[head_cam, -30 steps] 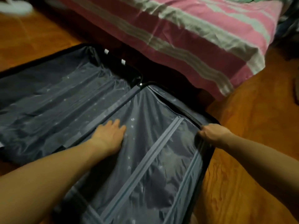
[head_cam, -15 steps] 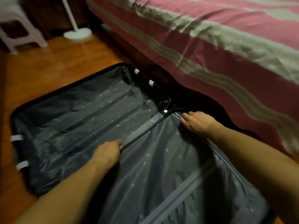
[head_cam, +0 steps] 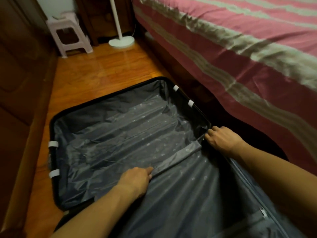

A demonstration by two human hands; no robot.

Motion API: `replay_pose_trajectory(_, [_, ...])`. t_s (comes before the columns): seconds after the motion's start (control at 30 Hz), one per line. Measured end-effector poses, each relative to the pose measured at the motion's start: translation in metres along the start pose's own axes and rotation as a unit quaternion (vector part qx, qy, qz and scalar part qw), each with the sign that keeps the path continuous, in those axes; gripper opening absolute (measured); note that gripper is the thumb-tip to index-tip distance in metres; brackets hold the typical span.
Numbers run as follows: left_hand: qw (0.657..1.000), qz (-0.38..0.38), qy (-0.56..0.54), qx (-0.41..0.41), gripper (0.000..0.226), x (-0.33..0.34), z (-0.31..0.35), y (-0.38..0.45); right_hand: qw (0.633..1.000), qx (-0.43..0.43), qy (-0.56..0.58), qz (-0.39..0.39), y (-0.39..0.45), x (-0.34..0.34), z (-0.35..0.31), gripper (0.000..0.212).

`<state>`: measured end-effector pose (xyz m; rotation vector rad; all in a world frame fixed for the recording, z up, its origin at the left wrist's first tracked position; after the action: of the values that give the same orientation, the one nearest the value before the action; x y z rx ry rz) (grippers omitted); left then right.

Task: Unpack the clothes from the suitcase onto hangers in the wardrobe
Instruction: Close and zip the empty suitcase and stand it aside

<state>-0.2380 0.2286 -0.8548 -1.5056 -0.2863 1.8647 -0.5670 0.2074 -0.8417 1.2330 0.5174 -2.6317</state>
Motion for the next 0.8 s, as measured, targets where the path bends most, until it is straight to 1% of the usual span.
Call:
replay_pose_trajectory(0.1, [0.998, -0.066, 0.011, 0.013, 0.053, -0.019, -0.005, -0.007, 0.995, 0.071, 0.075, -0.009, 0.033, -0.026, -0.012, 0.027])
replay_pose_trajectory(0.17, [0.995, -0.093, 0.001, 0.036, 0.049, -0.034, -0.023, -0.017, 0.975, 0.121, 0.182, -0.032, 0.064, -0.046, -0.039, 0.026])
replay_pose_trajectory(0.2, [0.995, -0.087, 0.003, 0.042, 0.045, -0.041, -0.038, -0.024, 0.961, 0.137, 0.236, -0.041, 0.076, -0.054, -0.055, 0.026])
replay_pose_trajectory(0.23, [0.997, -0.068, 0.006, 0.035, 0.042, -0.049, -0.057, -0.032, 0.950, 0.138, 0.274, -0.050, 0.087, -0.063, -0.072, 0.027])
replay_pose_trajectory(0.3, [0.998, -0.015, 0.054, 0.003, 0.038, -0.062, -0.118, -0.047, 0.938, 0.112, 0.319, -0.077, 0.114, -0.080, -0.118, 0.031])
replay_pose_trajectory(0.33, [0.996, 0.013, 0.090, -0.023, 0.036, -0.068, -0.157, -0.053, 0.935, 0.092, 0.331, -0.085, 0.130, -0.091, -0.142, 0.033])
replay_pose_trajectory(0.4, [0.980, 0.058, 0.171, -0.080, 0.041, -0.073, -0.213, -0.057, 0.933, 0.066, 0.343, -0.090, 0.152, -0.109, -0.174, 0.036])
replay_pose_trajectory(0.43, [0.974, 0.098, 0.179, -0.101, 0.046, -0.074, -0.241, -0.054, 0.931, 0.059, 0.351, -0.085, 0.169, -0.115, -0.193, 0.037])
replay_pose_trajectory(0.47, [0.969, 0.155, 0.152, -0.118, 0.050, -0.075, -0.256, -0.047, 0.928, 0.056, 0.359, -0.078, 0.179, -0.121, -0.204, 0.038])
replay_pose_trajectory(0.5, [0.959, 0.233, 0.080, -0.143, 0.052, -0.074, -0.272, -0.042, 0.925, 0.054, 0.368, -0.075, 0.191, -0.123, -0.219, 0.038])
replay_pose_trajectory(0.53, [0.933, 0.310, -0.022, -0.181, 0.051, -0.075, -0.281, -0.036, 0.922, 0.058, 0.376, -0.074, 0.194, -0.124, -0.222, 0.038])
replay_pose_trajectory(0.57, [0.889, 0.358, -0.159, -0.238, 0.051, -0.073, -0.296, -0.035, 0.919, 0.054, 0.382, -0.084, 0.198, -0.126, -0.230, 0.038])
replay_pose_trajectory(0.6, [0.827, 0.346, -0.315, -0.313, 0.056, -0.060, -0.316, -0.037, 0.916, 0.045, 0.385, -0.107, 0.200, -0.126, -0.243, 0.037])
replay_pose_trajectory(0.63, [0.752, 0.299, -0.464, -0.359, 0.065, -0.047, -0.331, -0.035, 0.910, 0.050, 0.392, -0.123, 0.200, -0.128, -0.247, 0.037])
replay_pose_trajectory(0.67, [0.672, 0.224, -0.591, -0.386, 0.072, -0.034, -0.340, -0.040, 0.907, 0.051, 0.396, -0.135, 0.200, -0.132, -0.249, 0.037])
replay_pose_trajectory(0.7, [0.595, 0.153, -0.687, -0.387, 0.077, -0.022, -0.339, -0.047, 0.902, 0.053, 0.402, -0.149, 0.198, -0.136, -0.251, 0.037])
replay_pose_trajectory(0.73, [0.542, 0.094, -0.747, -0.372, 0.080, -0.013, -0.336, -0.051, 0.898, 0.053, 0.408, -0.155, 0.199, -0.141, -0.252, 0.038])
replay_pose_trajectory(0.77, [0.508, 0.061, -0.783, -0.353, 0.078, -0.011, -0.330, -0.055, 0.895, 0.055, 0.412, -0.160, 0.202, -0.146, -0.251, 0.038])
replay_pose_trajectory(0.8, [0.491, 0.059, -0.798, -0.345, 0.070, -0.011, -0.324, -0.057, 0.895, 0.057, 0.414, -0.158, 0.205, -0.151, -0.251, 0.039])
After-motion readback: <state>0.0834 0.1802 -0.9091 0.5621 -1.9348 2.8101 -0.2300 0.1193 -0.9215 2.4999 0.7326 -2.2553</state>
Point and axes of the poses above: each hand's wrist, its own y-axis towards the middle knuckle, its own x-axis out of the palm, z = x × y, the point moved 2 cm from there along y, towards the middle knuckle, and after that the axes turned 12 degrees about -y, right-handed, at the moved point
